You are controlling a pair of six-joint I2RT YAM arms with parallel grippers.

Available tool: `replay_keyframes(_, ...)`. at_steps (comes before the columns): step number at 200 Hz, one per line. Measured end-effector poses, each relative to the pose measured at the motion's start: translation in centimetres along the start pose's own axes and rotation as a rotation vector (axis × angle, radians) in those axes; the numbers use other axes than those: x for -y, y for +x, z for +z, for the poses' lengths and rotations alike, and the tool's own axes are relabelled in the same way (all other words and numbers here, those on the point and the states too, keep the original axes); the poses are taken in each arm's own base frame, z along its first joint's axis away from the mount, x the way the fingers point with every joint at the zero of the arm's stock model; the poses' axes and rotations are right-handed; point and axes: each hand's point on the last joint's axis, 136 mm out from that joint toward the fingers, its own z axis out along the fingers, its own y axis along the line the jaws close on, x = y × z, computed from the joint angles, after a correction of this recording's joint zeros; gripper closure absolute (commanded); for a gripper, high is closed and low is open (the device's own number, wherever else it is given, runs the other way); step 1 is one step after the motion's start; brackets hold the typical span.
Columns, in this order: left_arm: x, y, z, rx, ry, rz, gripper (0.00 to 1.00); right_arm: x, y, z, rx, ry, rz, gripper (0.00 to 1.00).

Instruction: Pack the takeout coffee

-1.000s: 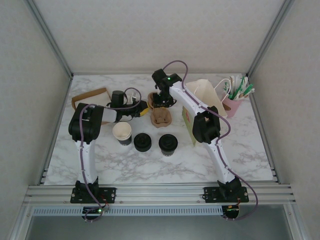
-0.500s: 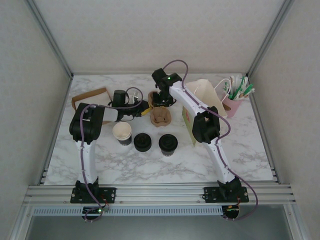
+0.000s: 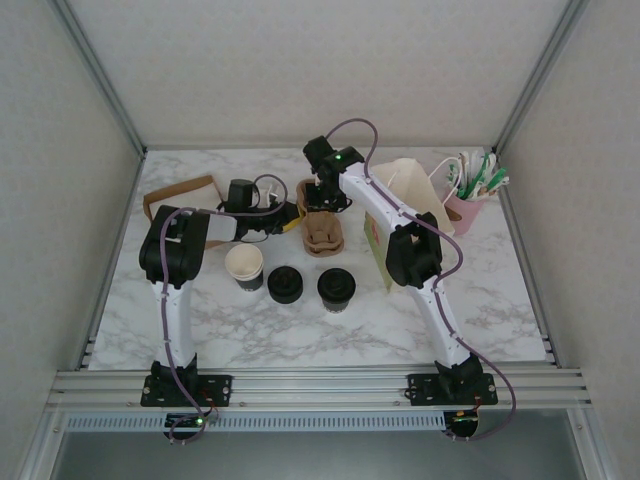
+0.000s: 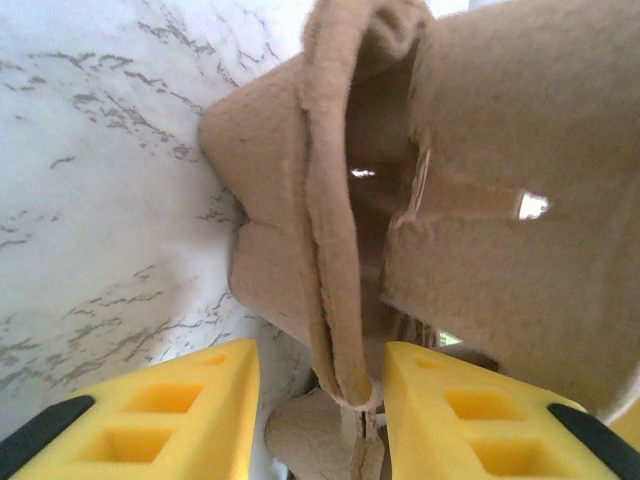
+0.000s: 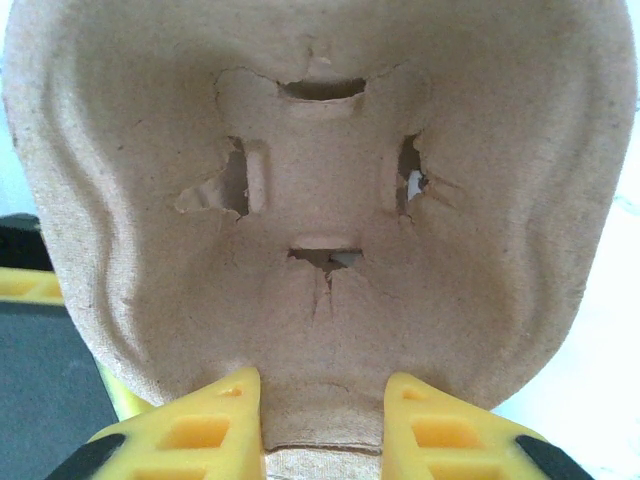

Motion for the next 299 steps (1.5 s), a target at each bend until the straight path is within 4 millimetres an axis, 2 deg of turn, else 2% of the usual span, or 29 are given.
replay_keyframes(106, 0.9, 0.2, -0.3, -0.001, 0.005, 0.017, 0.62, 0.4, -0.5, 0.0, 0.025, 0.024, 0.010, 0.74)
replay_keyframes(125, 1.0, 0.2, -0.4, -0.001, 0.005, 0.016, 0.62, 0.2, -0.6, -0.6, 0.035, 0.019, 0.004, 0.74)
replay_keyframes(148, 1.5, 0.1, -0.6, 0.006, 0.006, 0.022, 0.61, -0.6, -1.1, -3.2, 0.078, -0.004, -0.010, 0.74)
replay_keyframes(195, 3.3, -1.1, -1.4, 0.034, 0.018, 0.059, 0.61, -3.2, -1.7, -10.9, 0.202, -0.078, -0.065, 0.73)
replay_keyframes(218, 4.0, -2.0, -1.6, 0.055, 0.018, 0.073, 0.60, -4.5, -1.2, -13.6, 0.240, -0.107, -0.099, 0.73)
replay_keyframes(267, 5.7, -2.8, -2.4, 0.085, 0.008, 0.087, 0.59, -6.7, 0.5, -17.2, 0.260, -0.164, -0.170, 0.73)
replay_keyframes(299, 7.3, -3.2, -3.3, 0.113, 0.005, 0.106, 0.58, -8.2, 1.6, -21.8, 0.312, -0.251, -0.212, 0.73)
